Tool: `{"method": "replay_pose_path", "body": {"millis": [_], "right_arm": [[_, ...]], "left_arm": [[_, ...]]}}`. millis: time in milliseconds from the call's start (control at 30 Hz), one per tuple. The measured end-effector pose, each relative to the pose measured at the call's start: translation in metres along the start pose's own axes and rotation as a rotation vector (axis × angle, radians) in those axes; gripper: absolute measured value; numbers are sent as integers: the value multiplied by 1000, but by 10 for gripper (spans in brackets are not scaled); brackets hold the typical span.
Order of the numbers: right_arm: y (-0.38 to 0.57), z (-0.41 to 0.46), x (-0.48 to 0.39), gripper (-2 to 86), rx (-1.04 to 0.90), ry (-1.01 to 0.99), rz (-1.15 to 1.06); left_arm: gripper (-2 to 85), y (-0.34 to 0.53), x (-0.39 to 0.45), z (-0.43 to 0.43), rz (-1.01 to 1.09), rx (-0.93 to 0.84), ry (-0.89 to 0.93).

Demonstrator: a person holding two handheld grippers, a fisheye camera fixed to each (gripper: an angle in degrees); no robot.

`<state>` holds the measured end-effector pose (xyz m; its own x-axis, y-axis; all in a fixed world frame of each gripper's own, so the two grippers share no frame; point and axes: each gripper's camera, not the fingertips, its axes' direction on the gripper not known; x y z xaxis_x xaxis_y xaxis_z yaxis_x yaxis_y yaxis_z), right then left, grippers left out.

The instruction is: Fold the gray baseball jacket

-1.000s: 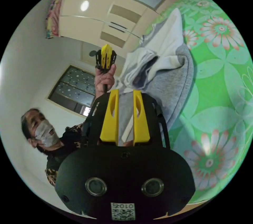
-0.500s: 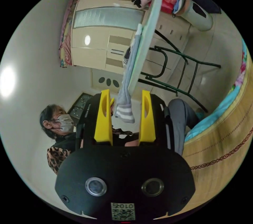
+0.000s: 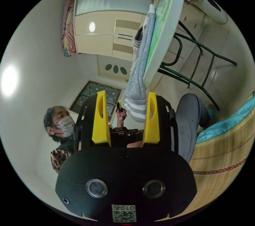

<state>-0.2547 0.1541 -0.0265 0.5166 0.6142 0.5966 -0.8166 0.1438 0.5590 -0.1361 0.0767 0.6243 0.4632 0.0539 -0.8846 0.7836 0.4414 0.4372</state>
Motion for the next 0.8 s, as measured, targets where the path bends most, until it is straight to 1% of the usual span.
{"method": "replay_pose_path", "body": {"millis": [67, 133, 200, 267, 400, 500, 533, 567, 667, 733, 800], "right_arm": [[9, -7, -4, 201, 37, 109, 23], [14, -8, -5, 201, 27, 183, 47], [18, -6, -6, 201, 13, 140, 37], [21, -1, -6, 198, -19, 38, 17], [22, 14, -2, 191, -94, 105, 41], [23, 28, 2, 173, -150, 61, 22], [25, 30, 3, 159, -143, 38, 4], [28, 31, 2, 122, -140, 23, -18], [38, 29, -5, 59, -123, 38, -82], [43, 29, -13, 51, -125, 40, -113], [47, 29, -22, 48, -133, 78, -129]], "left_arm": [[155, 9, 3, -7, 8, 45, -4], [155, 18, 2, -11, -11, 67, 1], [154, 26, -2, -5, -38, 30, 37], [152, 32, 1, 0, -37, 14, 61], [144, 41, 10, 7, -4, -8, 115], [134, 46, 14, 11, 7, -28, 133], [131, 47, 15, 11, 10, -27, 131], [125, 50, 16, 11, 14, -27, 131], [103, 57, 18, 10, 13, -19, 145], [84, 63, 23, 7, 22, 5, 126], [64, 72, 38, 3, 68, 33, 63]]}}
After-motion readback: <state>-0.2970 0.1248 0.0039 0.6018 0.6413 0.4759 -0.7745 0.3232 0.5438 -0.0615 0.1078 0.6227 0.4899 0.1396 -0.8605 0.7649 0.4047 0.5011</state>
